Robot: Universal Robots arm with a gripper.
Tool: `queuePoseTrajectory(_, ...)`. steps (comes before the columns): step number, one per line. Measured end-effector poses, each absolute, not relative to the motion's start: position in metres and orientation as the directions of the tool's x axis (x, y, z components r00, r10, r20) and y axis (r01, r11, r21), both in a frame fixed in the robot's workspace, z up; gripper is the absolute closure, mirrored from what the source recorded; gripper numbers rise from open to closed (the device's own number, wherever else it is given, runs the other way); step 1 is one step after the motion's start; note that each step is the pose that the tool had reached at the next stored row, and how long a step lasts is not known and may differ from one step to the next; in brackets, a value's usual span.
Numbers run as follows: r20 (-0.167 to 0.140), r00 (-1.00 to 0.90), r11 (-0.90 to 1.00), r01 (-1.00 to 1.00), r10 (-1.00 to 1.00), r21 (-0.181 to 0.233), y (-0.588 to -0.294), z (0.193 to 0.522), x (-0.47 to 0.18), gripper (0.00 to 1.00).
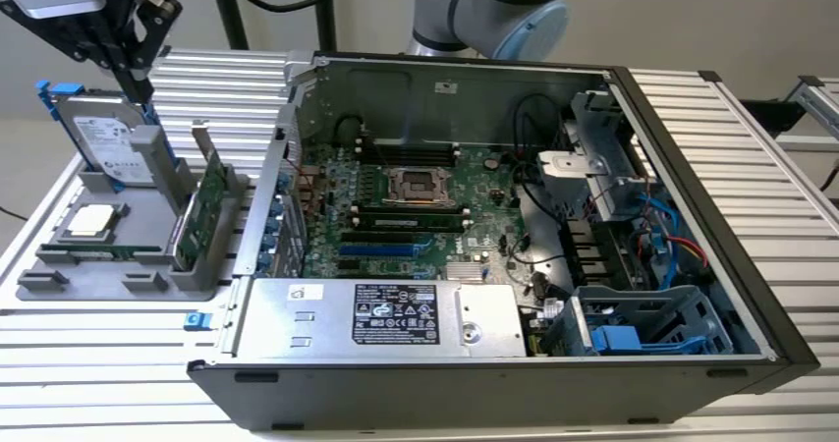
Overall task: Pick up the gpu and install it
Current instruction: 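Reach for the gpu, then pick up the gpu and move the gpu toward the slot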
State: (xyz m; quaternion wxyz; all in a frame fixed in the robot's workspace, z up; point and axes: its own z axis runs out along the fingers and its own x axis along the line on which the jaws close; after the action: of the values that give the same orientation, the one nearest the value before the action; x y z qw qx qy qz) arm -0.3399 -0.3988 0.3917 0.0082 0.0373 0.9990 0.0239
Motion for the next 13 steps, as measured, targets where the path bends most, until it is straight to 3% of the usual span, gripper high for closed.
queuePoseTrajectory(13, -0.014, -0.997, 0.996, 0.074, 0.075, 0.048, -0.3988, 0.3917, -0.3413, 1.00)
